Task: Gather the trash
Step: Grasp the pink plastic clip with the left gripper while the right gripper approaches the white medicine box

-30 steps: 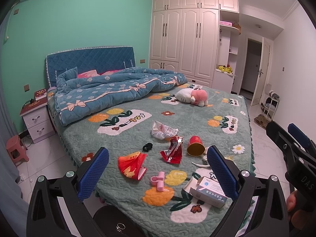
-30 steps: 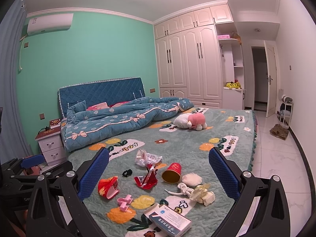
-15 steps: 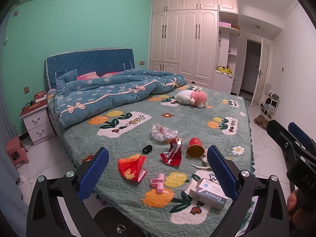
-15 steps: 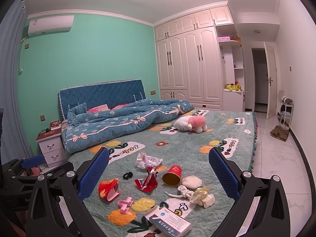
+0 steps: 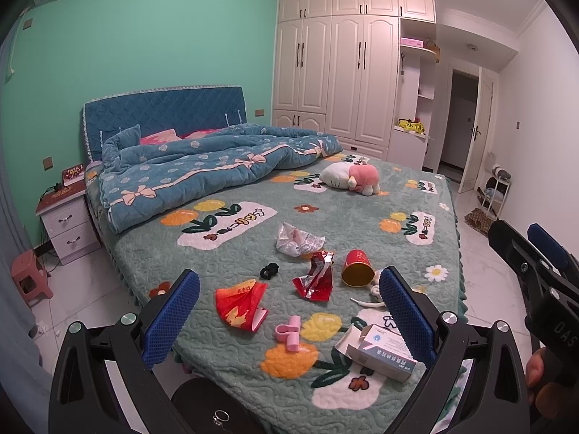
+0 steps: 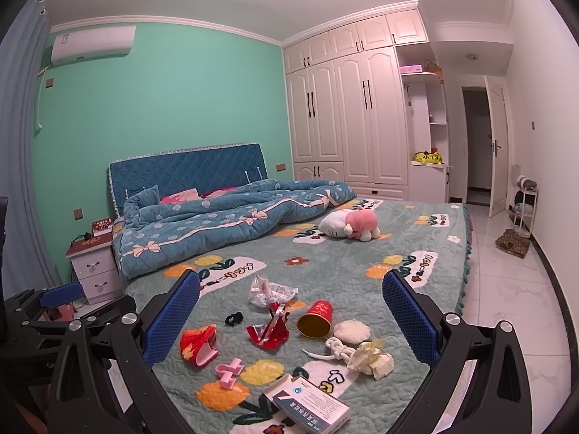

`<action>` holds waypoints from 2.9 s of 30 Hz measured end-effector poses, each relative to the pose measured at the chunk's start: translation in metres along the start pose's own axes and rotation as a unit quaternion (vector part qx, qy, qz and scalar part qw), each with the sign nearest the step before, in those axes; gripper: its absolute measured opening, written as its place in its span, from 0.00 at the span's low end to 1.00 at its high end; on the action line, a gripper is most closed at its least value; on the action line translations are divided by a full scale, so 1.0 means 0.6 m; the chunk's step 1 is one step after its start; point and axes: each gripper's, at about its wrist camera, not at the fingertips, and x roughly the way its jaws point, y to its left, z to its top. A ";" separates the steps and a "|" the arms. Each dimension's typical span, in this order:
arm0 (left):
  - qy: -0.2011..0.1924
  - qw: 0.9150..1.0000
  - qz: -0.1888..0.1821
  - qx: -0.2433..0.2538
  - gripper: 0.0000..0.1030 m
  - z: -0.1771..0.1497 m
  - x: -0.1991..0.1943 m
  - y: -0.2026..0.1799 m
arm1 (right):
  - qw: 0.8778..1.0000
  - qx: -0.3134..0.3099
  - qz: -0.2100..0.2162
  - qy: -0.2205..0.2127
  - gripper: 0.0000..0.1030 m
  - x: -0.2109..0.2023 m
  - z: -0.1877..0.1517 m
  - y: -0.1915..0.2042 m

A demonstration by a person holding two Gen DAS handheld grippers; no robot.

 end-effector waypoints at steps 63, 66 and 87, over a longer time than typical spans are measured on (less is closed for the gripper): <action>0.293 0.954 -0.063 0.003 0.95 -0.150 0.367 0.020 | 0.953 -0.073 0.125 0.268 0.96 0.296 -0.160 0.016; 0.299 0.952 -0.062 0.001 0.95 -0.154 0.378 0.024 | 0.951 -0.070 0.129 0.273 0.96 0.310 -0.164 0.019; 0.320 0.947 -0.033 0.009 0.61 -0.182 0.447 0.045 | 0.945 -0.055 0.136 0.293 0.96 0.355 -0.187 0.019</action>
